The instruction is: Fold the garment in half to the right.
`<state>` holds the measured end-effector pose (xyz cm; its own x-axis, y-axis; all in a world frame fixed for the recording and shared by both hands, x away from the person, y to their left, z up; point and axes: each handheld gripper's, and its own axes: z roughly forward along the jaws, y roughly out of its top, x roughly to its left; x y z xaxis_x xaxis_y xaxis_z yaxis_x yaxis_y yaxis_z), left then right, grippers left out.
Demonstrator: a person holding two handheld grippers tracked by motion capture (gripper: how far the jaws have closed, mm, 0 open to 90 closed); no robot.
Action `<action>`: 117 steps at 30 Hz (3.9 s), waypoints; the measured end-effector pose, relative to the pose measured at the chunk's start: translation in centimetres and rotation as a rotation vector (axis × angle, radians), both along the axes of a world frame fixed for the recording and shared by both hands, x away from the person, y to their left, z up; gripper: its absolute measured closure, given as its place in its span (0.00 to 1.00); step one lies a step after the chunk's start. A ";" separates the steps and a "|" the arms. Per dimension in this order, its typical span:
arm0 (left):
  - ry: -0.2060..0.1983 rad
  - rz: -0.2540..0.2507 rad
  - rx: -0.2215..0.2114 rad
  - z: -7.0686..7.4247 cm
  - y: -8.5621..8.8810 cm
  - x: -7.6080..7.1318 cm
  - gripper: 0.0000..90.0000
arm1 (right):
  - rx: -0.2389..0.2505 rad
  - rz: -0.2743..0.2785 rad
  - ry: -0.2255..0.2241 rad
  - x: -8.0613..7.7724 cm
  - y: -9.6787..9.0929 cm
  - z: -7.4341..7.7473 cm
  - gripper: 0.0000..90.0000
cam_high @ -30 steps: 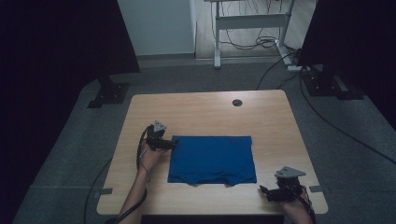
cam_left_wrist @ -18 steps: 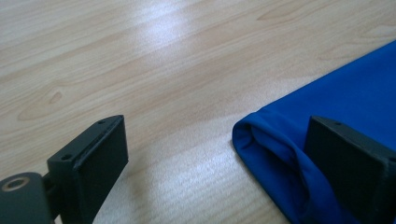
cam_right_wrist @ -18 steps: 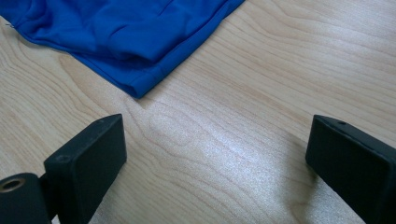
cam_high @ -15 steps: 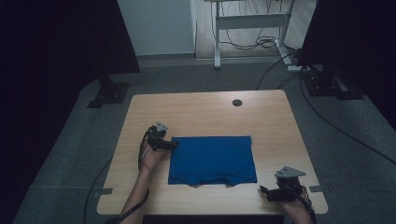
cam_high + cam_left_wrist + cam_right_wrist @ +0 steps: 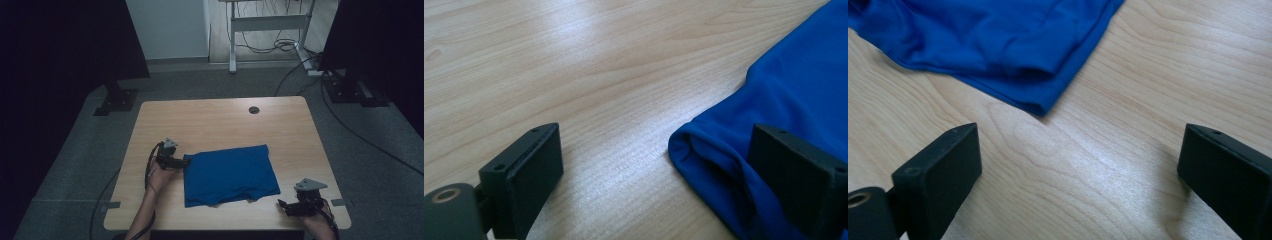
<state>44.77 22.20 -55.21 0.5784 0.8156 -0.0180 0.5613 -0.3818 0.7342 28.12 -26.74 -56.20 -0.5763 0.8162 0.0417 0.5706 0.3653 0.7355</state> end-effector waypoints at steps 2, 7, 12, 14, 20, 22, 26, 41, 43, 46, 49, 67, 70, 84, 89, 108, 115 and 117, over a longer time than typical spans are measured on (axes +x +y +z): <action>-0.004 -0.004 -0.003 0.0 0.0 -0.2 0.11 | 0.016 0.001 0.003 0.0 0.0 0.0 0.06; -0.004 -0.009 -0.003 0.0 0.0 -0.5 0.12 | 0.012 0.026 -0.014 0.1 0.5 0.5 0.05; -0.002 -0.018 -0.004 0.0 0.1 -0.7 0.12 | 0.011 0.050 -0.021 0.3 1.2 0.9 0.05; -0.002 -0.019 -0.004 0.0 0.1 -0.7 0.11 | 0.007 0.063 -0.025 0.5 1.6 1.0 0.05; -0.001 -0.015 -0.006 0.0 0.2 -1.1 0.11 | 0.013 0.106 -0.041 0.9 2.9 1.5 0.05; -0.001 -0.016 -0.006 0.0 0.2 -1.2 0.11 | 0.015 0.125 -0.044 1.1 3.6 1.7 0.05; 0.000 -0.015 -0.004 0.0 0.3 -1.3 0.11 | 0.024 0.150 -0.043 1.5 4.5 1.8 0.05; 0.000 -0.029 -0.005 0.0 0.6 -1.7 0.11 | 0.041 0.245 -0.040 2.6 8.5 1.7 0.05; 0.000 -0.037 -0.007 0.0 0.6 -1.6 0.11 | 0.046 0.257 -0.039 2.7 9.1 1.8 0.05; 0.000 -0.042 -0.005 0.0 0.7 -1.6 0.11 | 0.047 0.276 -0.037 2.8 9.9 1.8 0.05; -0.001 -0.045 -0.004 0.0 0.7 -1.5 0.11 | 0.047 0.299 -0.035 3.0 10.9 1.8 0.05; -0.002 -0.043 -0.005 0.0 0.6 -1.5 0.11 | 0.041 0.384 -0.040 3.5 16.3 1.5 0.04; -0.001 -0.045 -0.006 0.0 0.6 -1.5 0.11 | 0.039 0.400 -0.041 3.5 17.1 1.5 0.04; 0.001 -0.047 -0.007 0.0 0.6 -1.5 0.11 | 0.049 0.460 -0.039 3.2 20.9 1.5 0.02; 0.001 -0.047 -0.007 0.0 0.6 -1.6 0.11 | 0.045 0.469 -0.038 3.1 21.7 1.3 0.02; 0.006 -0.058 0.007 0.0 0.3 -1.6 0.07 | 0.036 0.501 -0.039 2.9 24.5 1.2 0.04; 0.010 -0.050 0.012 -0.1 0.3 -1.6 0.04 | 0.033 0.514 -0.039 2.8 25.4 1.2 0.05; 0.011 -0.049 0.012 -0.1 0.3 -1.6 0.04 | 0.032 0.522 -0.040 2.7 25.7 1.2 0.06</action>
<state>43.19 22.49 -55.27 0.6177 0.7862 -0.0145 0.5492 -0.4182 0.7235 30.86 -1.08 -54.96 -0.9076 0.4185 0.0318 0.2900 0.5704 0.7685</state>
